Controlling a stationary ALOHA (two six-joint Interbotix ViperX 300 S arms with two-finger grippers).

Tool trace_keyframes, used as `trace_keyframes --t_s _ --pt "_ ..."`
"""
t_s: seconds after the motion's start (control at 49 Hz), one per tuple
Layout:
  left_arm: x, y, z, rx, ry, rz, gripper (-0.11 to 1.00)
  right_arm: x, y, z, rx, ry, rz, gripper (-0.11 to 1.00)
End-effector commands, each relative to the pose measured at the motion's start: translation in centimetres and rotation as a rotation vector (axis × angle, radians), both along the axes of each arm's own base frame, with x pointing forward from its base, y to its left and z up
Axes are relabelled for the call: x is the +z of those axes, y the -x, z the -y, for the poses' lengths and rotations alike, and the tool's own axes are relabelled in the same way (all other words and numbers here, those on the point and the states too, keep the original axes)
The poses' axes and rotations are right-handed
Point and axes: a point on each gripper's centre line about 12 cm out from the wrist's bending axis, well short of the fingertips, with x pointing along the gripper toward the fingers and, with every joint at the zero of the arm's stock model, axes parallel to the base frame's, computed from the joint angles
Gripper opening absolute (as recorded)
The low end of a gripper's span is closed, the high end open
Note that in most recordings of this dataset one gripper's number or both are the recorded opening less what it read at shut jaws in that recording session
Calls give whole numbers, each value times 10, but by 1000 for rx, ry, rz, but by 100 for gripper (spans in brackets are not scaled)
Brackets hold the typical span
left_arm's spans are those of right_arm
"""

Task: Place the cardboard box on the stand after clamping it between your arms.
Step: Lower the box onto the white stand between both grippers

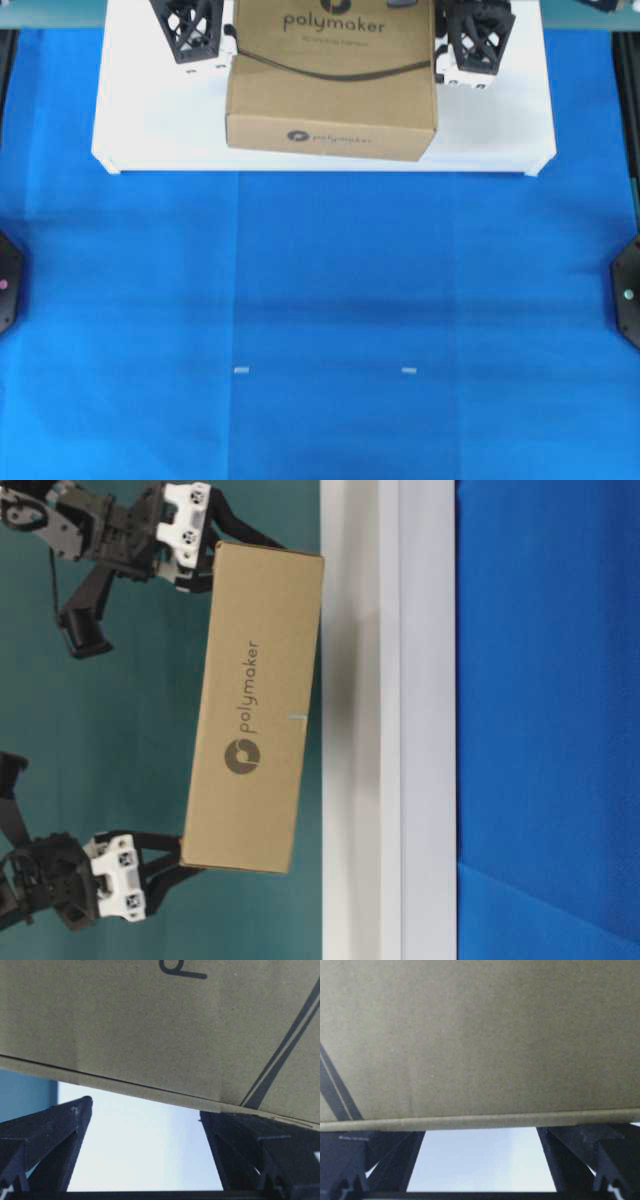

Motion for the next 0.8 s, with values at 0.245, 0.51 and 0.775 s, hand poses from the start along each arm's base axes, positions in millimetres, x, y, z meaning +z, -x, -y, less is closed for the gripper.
trace_keyframes --t_s 0.245,0.51,0.775 --pt "17 -29 -2 -14 -31 115 84 48 -39 -13 56 24 187 97" --pt "6 -29 -9 -2 -29 111 84 42 -38 -12 49 14 181 97" --pt "-11 -25 -24 27 -43 131 84 20 -43 -5 63 13 154 97"
